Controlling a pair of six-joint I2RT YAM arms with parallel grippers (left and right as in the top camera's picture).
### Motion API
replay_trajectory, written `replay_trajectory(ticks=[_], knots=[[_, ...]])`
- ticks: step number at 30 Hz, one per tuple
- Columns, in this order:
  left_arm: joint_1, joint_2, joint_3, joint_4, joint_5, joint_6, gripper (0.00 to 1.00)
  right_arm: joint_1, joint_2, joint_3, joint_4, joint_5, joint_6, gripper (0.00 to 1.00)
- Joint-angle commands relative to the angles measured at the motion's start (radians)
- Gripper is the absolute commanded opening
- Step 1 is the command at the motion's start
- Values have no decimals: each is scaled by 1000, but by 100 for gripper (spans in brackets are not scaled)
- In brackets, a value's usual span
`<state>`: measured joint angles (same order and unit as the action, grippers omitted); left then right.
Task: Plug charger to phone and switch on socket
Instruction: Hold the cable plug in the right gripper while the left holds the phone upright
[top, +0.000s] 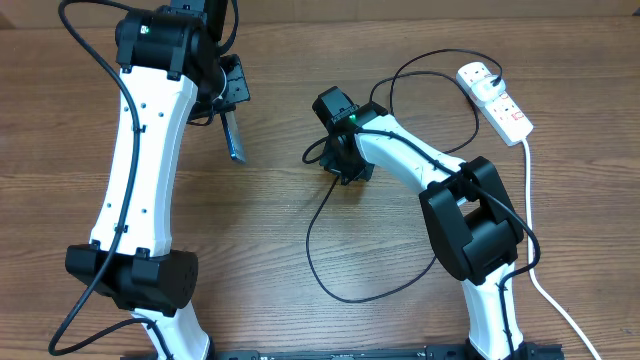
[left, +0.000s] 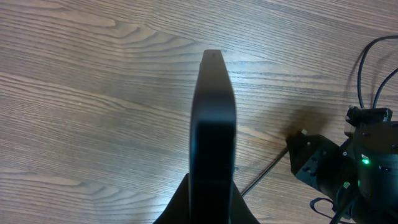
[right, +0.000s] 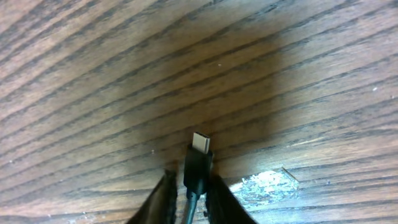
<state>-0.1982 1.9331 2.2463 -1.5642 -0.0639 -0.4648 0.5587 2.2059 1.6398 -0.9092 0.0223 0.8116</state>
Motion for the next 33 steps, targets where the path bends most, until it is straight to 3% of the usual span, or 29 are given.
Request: replay_trajectory(ticks=[1, 25, 33], knots=[[-1, -9, 7, 1, 5, 8, 4, -5, 29, -32, 3, -13, -1, 12], [-1, -9, 7, 1, 5, 8, 4, -3, 29, -36, -15, -46, 0, 17], [-1, -9, 7, 1, 5, 8, 4, -3, 29, -36, -13, -39, 0, 9]])
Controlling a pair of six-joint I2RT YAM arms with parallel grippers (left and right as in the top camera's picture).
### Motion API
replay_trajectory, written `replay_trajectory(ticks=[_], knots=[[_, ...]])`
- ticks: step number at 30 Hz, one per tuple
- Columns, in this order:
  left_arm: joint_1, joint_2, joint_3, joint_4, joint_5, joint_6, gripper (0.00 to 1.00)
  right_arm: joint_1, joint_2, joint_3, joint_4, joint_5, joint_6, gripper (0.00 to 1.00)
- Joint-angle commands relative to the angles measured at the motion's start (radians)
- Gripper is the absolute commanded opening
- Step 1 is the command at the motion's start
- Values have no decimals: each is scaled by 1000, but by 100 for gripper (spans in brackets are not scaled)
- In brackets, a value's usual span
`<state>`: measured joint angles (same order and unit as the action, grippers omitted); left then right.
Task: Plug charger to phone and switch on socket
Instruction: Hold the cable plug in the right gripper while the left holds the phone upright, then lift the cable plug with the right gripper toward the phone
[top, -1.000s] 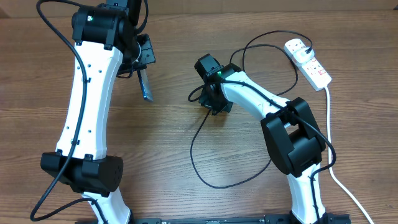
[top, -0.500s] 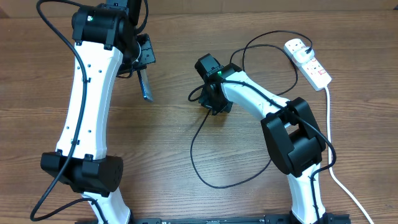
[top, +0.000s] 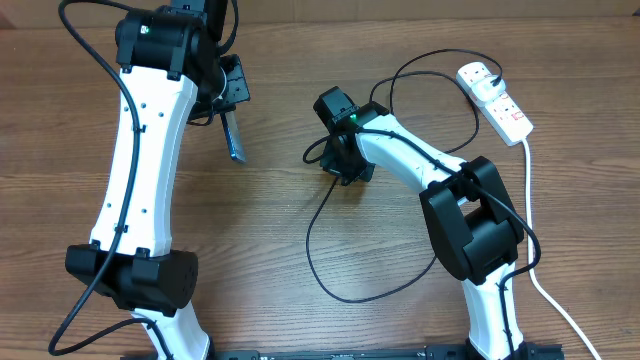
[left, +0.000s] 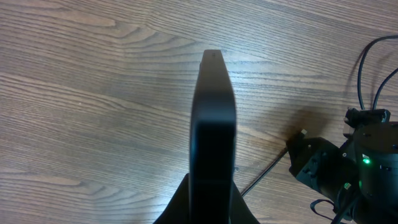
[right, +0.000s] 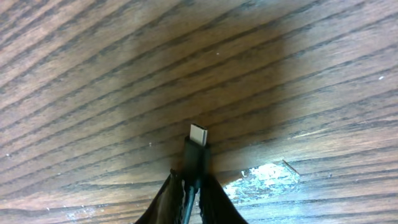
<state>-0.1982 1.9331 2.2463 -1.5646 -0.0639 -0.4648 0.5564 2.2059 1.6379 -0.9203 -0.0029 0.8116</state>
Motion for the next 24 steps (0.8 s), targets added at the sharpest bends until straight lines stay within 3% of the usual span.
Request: replay_trajectory(ticks=[1, 7, 12, 19, 24], knots=[[-1, -9, 7, 2, 5, 8, 4, 0, 29, -34, -2, -14, 0, 4], [-1, -9, 7, 2, 5, 8, 4, 0, 29, -34, 15, -27, -2, 4], [-1, -9, 7, 3, 47, 29, 4, -26, 6, 11, 17, -181, -97, 4], [7, -9, 7, 78, 342, 144, 4, -101, -172, 20, -18, -452, -282, 4], [61, -9, 7, 154, 655, 174, 4, -139, -329, 20, -116, -702, -560, 4]])
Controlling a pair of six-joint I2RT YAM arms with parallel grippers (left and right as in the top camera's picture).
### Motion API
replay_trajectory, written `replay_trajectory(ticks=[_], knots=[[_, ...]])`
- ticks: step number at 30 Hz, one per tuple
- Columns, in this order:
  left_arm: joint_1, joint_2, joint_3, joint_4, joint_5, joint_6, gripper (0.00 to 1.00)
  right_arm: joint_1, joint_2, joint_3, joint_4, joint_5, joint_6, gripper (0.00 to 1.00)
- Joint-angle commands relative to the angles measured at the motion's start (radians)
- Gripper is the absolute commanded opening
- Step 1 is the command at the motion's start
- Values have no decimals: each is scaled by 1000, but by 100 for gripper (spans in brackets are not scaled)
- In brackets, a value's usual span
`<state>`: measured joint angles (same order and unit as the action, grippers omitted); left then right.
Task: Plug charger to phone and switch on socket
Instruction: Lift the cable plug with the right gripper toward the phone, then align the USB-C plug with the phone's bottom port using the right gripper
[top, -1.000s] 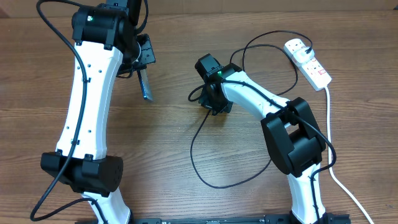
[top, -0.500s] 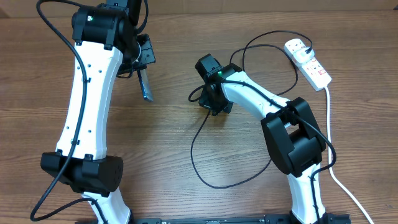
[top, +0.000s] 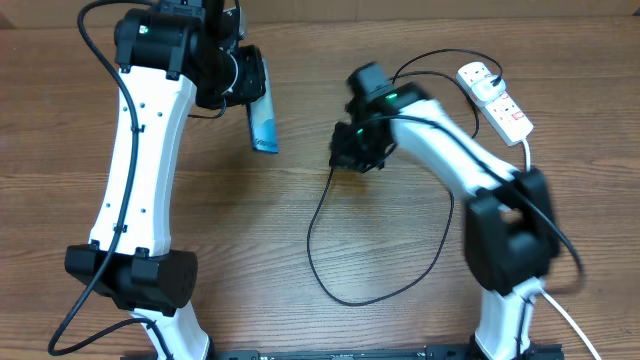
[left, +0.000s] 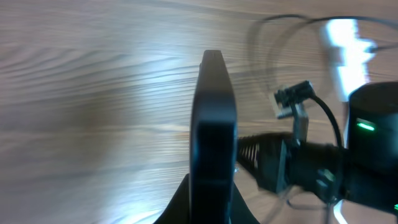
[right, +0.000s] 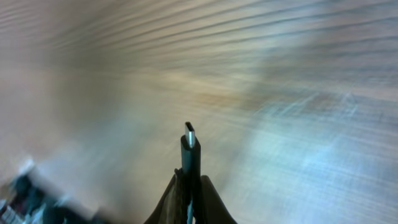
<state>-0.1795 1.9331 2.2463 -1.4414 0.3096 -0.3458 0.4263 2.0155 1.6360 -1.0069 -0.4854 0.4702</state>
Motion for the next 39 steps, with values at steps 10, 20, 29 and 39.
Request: replay_trajectory(ticks=[10, 20, 29, 39], knots=[[125, -9, 7, 146, 712, 83, 4, 4, -355, 22, -198, -526, -535, 4], [124, -9, 7, 155, 887, 108, 4, 5, -405, 22, -124, -661, -520, 4], [125, -9, 7, 235, 1026, 84, 4, 5, -405, 22, 57, -732, -357, 4], [127, -9, 7, 312, 1027, -90, 4, 5, -405, 21, 203, -728, -253, 4]])
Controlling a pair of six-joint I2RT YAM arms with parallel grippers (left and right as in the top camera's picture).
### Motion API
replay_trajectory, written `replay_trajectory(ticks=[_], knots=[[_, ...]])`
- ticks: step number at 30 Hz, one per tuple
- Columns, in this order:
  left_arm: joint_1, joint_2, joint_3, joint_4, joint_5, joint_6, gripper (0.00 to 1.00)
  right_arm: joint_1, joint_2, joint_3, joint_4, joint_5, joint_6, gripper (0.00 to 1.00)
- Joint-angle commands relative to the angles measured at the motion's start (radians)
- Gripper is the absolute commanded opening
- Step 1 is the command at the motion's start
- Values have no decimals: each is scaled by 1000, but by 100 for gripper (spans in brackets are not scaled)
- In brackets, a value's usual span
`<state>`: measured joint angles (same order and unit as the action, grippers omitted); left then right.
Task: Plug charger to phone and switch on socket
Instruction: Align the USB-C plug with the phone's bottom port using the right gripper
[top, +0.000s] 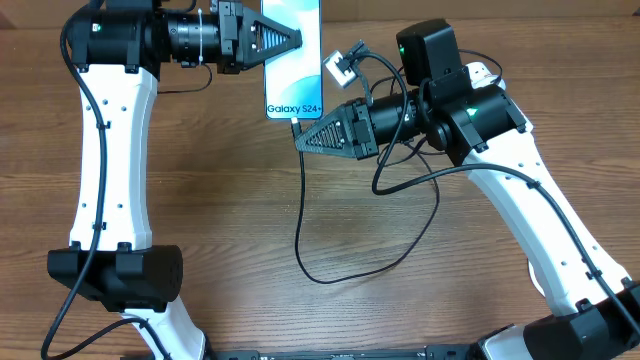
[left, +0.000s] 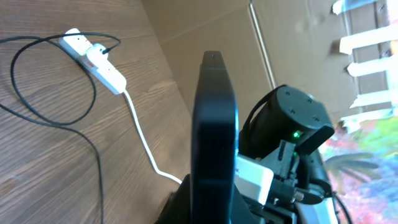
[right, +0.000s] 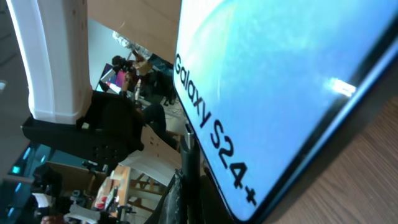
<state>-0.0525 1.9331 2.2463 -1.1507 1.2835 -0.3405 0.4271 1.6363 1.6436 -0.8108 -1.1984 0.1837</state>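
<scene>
The phone (top: 294, 85), its lit screen reading "Galaxy S24+", is held high and faces the overhead camera. My left gripper (top: 285, 40) is shut on its sides. It shows edge-on in the left wrist view (left: 213, 124) and fills the right wrist view (right: 267, 74). My right gripper (top: 300, 141) is shut on the black charger plug (right: 189, 158), whose tip meets the phone's bottom edge (top: 297, 122). I cannot tell whether the plug is seated. The white socket strip (left: 94, 57) lies on the table at the far right.
The black charger cable (top: 300, 230) hangs from the plug and loops over the wooden table (top: 200, 250) back toward the strip. A white mains lead (left: 146, 134) runs from the strip. My right arm (top: 480, 110) covers most of the strip from overhead.
The left gripper has raised the phone and turned its screen up toward the overhead camera. The right gripper has moved left with the plug, which is now at the phone's bottom edge.
At first the left gripper held the phone edge-on low over the table, and the right gripper stood open round the plug on the wood. It then shut on the plug. Both arms then rose, and now plug and phone meet in the air.
</scene>
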Motion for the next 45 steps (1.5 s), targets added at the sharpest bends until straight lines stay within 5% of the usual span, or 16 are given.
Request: replay_trajectory(ticks=[1, 7, 45], knots=[[1, -9, 7, 39, 53, -122, 4, 5, -26, 14, 6, -15, 34, 4], [8, -9, 7, 109, 51, -229, 4, 5, -26, 14, 32, -16, 84, 4], [47, -9, 7, 108, 72, -288, 4, -23, -26, 14, 134, -60, 188, 4]])
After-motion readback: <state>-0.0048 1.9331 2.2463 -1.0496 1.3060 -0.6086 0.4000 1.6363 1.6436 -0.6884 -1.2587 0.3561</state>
